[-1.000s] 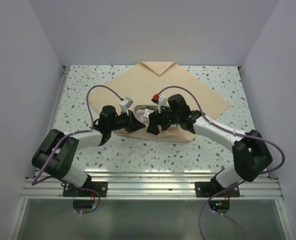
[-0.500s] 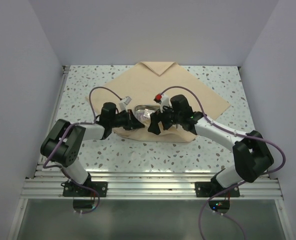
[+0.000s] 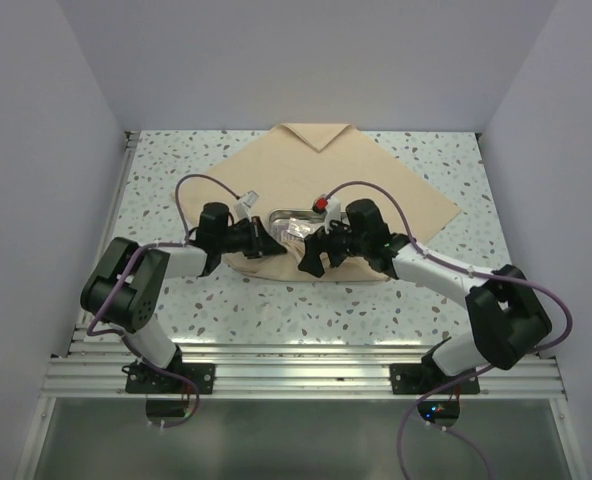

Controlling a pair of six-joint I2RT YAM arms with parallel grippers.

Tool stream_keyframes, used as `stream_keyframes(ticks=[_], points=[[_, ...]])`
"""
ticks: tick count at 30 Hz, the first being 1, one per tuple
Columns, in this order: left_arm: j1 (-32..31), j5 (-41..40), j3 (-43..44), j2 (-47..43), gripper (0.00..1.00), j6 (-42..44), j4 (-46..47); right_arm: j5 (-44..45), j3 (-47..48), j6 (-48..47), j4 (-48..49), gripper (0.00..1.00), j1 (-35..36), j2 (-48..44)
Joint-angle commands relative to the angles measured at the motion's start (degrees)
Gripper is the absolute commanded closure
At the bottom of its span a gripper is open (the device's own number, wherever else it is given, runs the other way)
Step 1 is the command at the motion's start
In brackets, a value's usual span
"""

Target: Prepare the surgical pack

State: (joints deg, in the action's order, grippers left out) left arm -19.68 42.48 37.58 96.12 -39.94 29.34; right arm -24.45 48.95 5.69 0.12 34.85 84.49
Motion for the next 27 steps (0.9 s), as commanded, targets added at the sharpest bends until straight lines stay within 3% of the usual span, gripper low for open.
stream_keyframes(ticks=[1,5,14,20,23,27], points=[[1.3,0.8,2.6,-0.7,0.98,-0.5,-1.8,-3.2,-2.8,-1.6,6.6,0.06,-0.1,-3.6],[1.7,0.9,2.4,-1.0,0.98,-0.6,-2.1,-1.6,-3.9,-3.1,6.6,0.01,0.0,-4.3],[1.7,1.9,1.7,-2.8,0.96,-0.6,-1.1,5.5,-4.6,-3.8,8.4,0.02,0.0,-5.0],[1.6,1.9,1.9,-2.8,0.92,-1.5,-0.5,0.9,-1.5,-3.9,4.8,0.04,-0.1,-5.3],[1.5,1.7,1.9,-2.7,0.88,-2.7,0.4,3.3,1.1,-4.0,3.3,0.12,-0.1,-2.8],[1.3,0.8,2.0,-2.5,0.86,-4.0,1.2,4.6,4.7,-3.2,2.0,0.42,-0.1,1.0]])
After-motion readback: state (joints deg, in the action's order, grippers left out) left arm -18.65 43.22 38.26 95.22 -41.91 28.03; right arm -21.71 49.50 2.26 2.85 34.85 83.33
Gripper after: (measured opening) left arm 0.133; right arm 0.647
